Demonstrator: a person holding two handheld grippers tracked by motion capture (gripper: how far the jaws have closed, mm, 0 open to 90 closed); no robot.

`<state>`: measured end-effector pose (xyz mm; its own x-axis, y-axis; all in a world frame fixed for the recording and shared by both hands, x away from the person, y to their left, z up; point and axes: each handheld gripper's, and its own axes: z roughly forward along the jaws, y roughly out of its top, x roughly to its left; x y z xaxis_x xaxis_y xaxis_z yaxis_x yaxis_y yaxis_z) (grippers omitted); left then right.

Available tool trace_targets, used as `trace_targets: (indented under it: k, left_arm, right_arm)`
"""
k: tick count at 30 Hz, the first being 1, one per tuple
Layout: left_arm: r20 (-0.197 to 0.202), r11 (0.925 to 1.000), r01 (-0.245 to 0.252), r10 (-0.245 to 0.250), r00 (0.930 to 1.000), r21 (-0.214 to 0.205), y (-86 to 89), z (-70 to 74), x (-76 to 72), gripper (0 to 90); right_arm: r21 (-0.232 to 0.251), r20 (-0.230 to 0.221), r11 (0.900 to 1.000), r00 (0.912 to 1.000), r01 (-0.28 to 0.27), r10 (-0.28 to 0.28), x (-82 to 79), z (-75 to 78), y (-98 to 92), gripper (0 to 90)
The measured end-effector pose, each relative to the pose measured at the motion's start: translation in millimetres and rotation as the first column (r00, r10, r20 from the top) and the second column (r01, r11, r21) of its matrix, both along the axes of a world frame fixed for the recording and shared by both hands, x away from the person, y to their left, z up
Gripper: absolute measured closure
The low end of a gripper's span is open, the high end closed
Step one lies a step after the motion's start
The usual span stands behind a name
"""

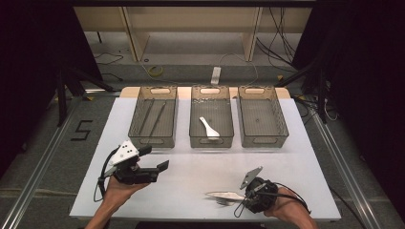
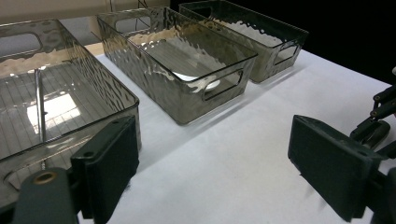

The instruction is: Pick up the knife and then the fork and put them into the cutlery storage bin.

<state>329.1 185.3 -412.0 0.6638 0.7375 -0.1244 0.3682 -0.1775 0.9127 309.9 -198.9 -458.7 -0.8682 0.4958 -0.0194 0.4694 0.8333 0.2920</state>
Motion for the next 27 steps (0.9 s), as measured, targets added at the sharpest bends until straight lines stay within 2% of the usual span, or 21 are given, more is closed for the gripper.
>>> trace_targets:
  k: [5,12,16,21,22,23,27]
  left_arm:
    - [-0.002,1.0000,0.000,0.000,1.0000,0.000,-0.9,-0.3,-0.3,15.6]
    - [-0.001,1.0000,0.000,0.000,1.0000,0.001,-0.9,-0.3,-0.4,15.6]
    - [-0.002,1.0000,0.002,-0.002,1.0000,0.002,-1.4,-0.5,-0.5,15.6]
    - [-0.001,1.0000,0.006,-0.006,1.0000,0.007,-1.4,-0.5,-0.6,15.6]
    - [-0.001,1.0000,0.007,-0.007,1.0000,0.006,-1.4,-0.5,-0.7,15.6]
    - [-0.001,1.0000,0.006,-0.006,1.0000,0.006,-1.4,-0.5,-0.6,15.6]
    - [-0.001,1.0000,0.006,-0.006,1.0000,0.006,-1.3,-0.5,-0.6,15.6]
  right_arm:
    - [-0.004,-0.012,1.0000,0.9999,0.005,-0.005,3.2,0.4,0.1,67.5]
    - [-0.022,-0.001,0.9980,0.9983,-0.059,0.059,5.8,0.5,1.8,70.0]
    - [-0.028,-0.005,0.9971,0.9975,-0.071,0.071,4.1,1.3,3.2,72.4]
    - [-0.032,-0.004,0.9922,0.9927,-0.120,0.120,4.7,1.2,3.4,75.3]
    - [-0.035,-0.017,0.9928,0.9934,-0.114,0.114,3.5,2.2,4.3,76.5]
    - [-0.038,0.001,0.9889,0.9896,-0.144,0.144,4.2,1.1,3.9,77.8]
    - [-0.034,-0.021,0.9910,0.9915,-0.129,0.129,2.2,2.3,5.3,79.9]
